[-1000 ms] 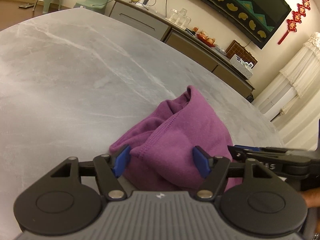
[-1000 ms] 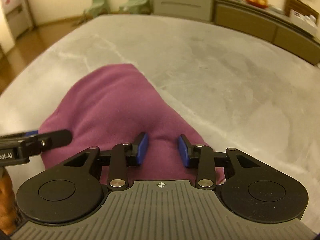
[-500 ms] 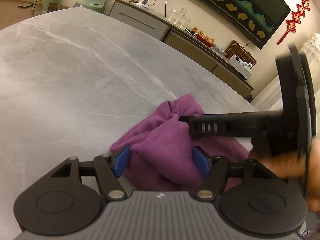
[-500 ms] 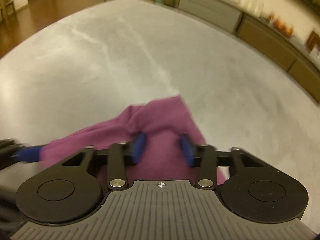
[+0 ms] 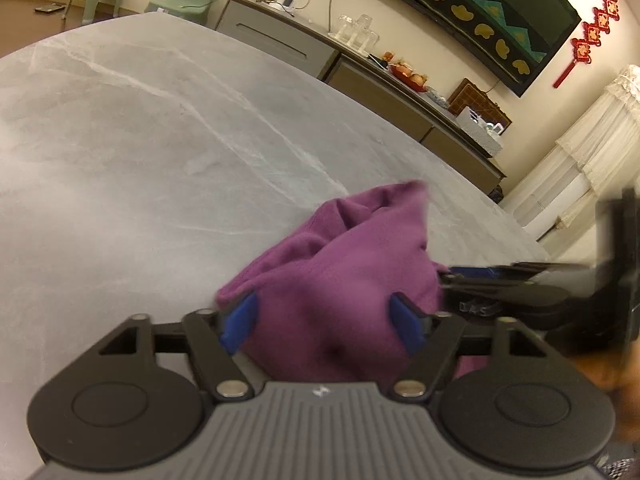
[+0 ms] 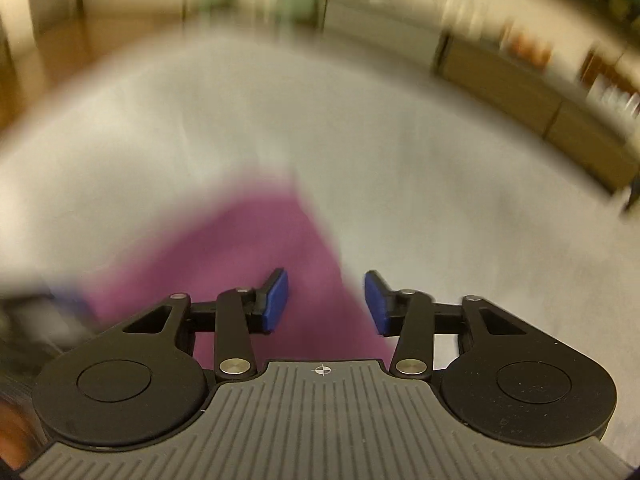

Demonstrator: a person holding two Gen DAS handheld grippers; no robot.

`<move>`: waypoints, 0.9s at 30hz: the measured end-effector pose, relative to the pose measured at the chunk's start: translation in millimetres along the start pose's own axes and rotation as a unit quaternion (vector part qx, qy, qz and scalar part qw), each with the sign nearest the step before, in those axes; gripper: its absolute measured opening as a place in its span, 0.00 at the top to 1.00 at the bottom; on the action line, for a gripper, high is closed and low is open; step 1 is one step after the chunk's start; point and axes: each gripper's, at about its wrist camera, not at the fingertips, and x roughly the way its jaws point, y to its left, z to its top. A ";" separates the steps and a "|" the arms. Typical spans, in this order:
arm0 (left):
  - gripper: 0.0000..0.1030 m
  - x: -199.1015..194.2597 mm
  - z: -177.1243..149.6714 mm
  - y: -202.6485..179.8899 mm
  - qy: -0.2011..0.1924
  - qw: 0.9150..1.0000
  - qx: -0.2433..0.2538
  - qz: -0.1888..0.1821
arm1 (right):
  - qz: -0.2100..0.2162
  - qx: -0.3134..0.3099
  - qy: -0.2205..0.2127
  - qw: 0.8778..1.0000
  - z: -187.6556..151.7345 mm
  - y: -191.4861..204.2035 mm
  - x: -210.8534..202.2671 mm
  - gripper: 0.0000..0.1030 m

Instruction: Fold clothes

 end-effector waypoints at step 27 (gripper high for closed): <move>0.37 -9.2 34.2 -43.8 -0.013 0.998 0.004 -0.057 | 0.049 0.064 -0.105 0.991 -134.4 -66.3 -232.3 0.46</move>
